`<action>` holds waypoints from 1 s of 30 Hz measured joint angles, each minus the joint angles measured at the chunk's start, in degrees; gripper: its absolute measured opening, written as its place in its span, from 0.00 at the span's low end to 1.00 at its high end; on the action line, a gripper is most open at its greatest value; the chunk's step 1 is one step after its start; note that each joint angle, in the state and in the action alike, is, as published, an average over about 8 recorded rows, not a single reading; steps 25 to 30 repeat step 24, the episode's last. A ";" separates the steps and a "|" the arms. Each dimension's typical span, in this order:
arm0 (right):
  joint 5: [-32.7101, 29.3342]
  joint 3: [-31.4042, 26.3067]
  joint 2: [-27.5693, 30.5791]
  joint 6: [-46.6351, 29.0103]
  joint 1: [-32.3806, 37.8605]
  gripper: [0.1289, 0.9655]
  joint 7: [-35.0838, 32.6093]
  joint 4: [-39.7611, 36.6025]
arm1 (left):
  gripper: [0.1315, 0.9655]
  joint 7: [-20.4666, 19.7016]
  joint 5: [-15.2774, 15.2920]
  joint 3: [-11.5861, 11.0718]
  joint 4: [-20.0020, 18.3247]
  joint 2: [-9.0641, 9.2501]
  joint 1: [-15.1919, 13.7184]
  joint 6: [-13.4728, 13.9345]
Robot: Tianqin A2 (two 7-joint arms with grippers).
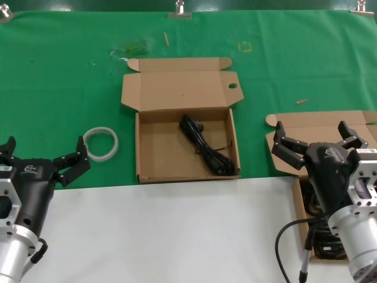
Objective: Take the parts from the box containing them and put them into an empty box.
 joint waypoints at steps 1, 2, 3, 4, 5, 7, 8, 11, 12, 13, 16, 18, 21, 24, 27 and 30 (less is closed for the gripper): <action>0.00 0.00 0.00 0.00 0.00 1.00 0.00 0.00 | 1.00 0.00 0.00 0.00 0.00 0.00 0.00 0.00; 0.00 0.00 0.00 0.00 0.00 1.00 0.00 0.00 | 1.00 0.00 0.00 0.00 0.00 0.00 0.00 0.00; 0.00 0.00 0.00 0.00 0.00 1.00 0.00 0.00 | 1.00 0.00 0.00 0.00 0.00 0.00 0.00 0.00; 0.00 0.00 0.00 0.00 0.00 1.00 0.00 0.00 | 1.00 0.00 0.00 0.00 0.00 0.00 0.00 0.00; 0.00 0.00 0.00 0.00 0.00 1.00 0.00 0.00 | 1.00 0.00 0.00 0.00 0.00 0.00 0.00 0.00; 0.00 0.00 0.00 0.00 0.00 1.00 0.00 0.00 | 1.00 0.00 0.00 0.00 0.00 0.00 0.00 0.00; 0.00 0.00 0.00 0.00 0.00 1.00 0.00 0.00 | 1.00 0.00 0.00 0.00 0.00 0.00 0.00 0.00; 0.00 0.00 0.00 0.00 0.00 1.00 0.00 0.00 | 1.00 0.00 0.00 0.00 0.00 0.00 0.00 0.00; 0.00 0.00 0.00 0.00 0.00 1.00 0.00 0.00 | 1.00 0.00 0.00 0.00 0.00 0.00 0.00 0.00; 0.00 0.00 0.00 0.00 0.00 1.00 0.00 0.00 | 1.00 0.00 0.00 0.00 0.00 0.00 0.00 0.00; 0.00 0.00 0.00 0.00 0.00 1.00 0.00 0.00 | 1.00 0.00 0.00 0.00 0.00 0.00 0.00 0.00; 0.00 0.00 0.00 0.00 0.00 1.00 0.00 0.00 | 1.00 0.00 0.00 0.00 0.00 0.00 0.00 0.00; 0.00 0.00 0.00 0.00 0.00 1.00 0.00 0.00 | 1.00 -0.02 0.00 0.00 0.00 0.00 0.00 0.00; 0.00 0.00 0.00 0.00 0.00 1.00 0.00 0.00 | 1.00 -0.02 0.00 0.00 0.00 0.00 0.00 0.00; 0.00 0.00 0.00 0.00 0.00 1.00 0.00 0.00 | 1.00 -0.02 0.00 0.00 0.00 0.00 0.00 0.00; 0.00 0.00 0.00 0.00 0.00 1.00 0.00 0.00 | 1.00 -0.02 0.00 0.00 0.00 0.00 0.00 0.00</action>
